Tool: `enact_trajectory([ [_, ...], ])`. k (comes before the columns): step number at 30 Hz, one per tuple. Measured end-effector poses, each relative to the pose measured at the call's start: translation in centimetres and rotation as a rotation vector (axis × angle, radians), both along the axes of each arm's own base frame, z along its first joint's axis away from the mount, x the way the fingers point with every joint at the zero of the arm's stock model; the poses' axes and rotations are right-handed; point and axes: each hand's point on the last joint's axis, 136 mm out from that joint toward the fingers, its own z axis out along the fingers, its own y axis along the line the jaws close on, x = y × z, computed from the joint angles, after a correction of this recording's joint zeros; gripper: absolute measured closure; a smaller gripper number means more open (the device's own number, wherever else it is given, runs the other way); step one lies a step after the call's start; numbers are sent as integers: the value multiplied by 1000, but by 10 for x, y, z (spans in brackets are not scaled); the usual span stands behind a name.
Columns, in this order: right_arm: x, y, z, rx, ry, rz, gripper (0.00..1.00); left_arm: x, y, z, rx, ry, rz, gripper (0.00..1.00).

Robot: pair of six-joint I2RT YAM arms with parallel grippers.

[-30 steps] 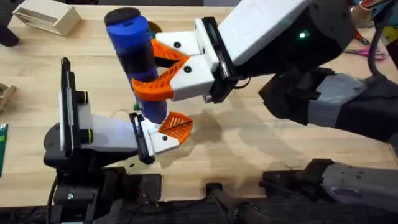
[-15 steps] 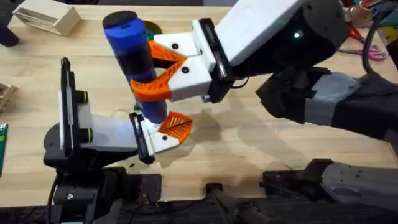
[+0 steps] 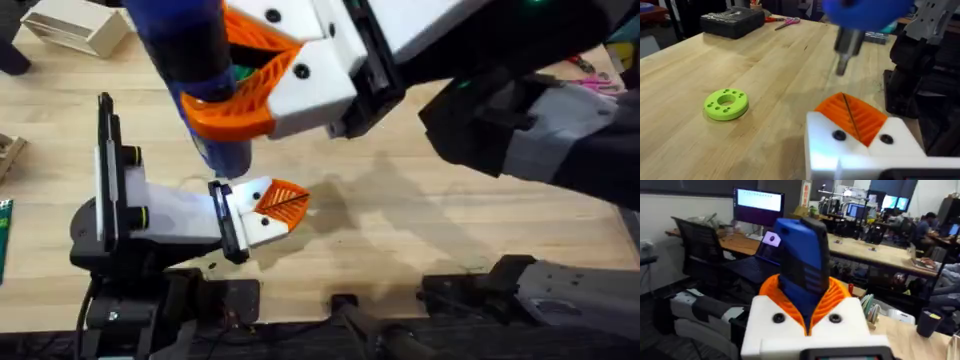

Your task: Pick up the gripper from the table and insert it into the empty holder that is missing its gripper. Then pick up a screw, insert it into the mounting hole, and use the screwdriver to tighten it. Finally, clean up the table by picking up the vegetable and placing it into the bucket.

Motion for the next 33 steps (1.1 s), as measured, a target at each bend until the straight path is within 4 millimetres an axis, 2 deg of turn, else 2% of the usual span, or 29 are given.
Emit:
enact_trajectory([
  [8,3,-2,-7,-46,26,13,972,0,0,0,0,0,0,994],
  [10,13,-2,-14,-92,78,-4,972,0,0,0,0,0,0,994],
  [16,66,-16,-29,-293,290,-119,972,0,0,0,0,0,0,994],
  [21,111,-54,-36,-451,436,-326,972,0,0,0,0,0,0,994],
  [26,149,-111,-56,-630,488,-632,972,0,0,0,0,0,0,994],
  [29,166,-147,-71,-735,451,-798,972,0,0,0,0,0,0,994],
  [33,174,-192,-102,-918,368,-930,972,0,0,0,0,0,0,994],
])
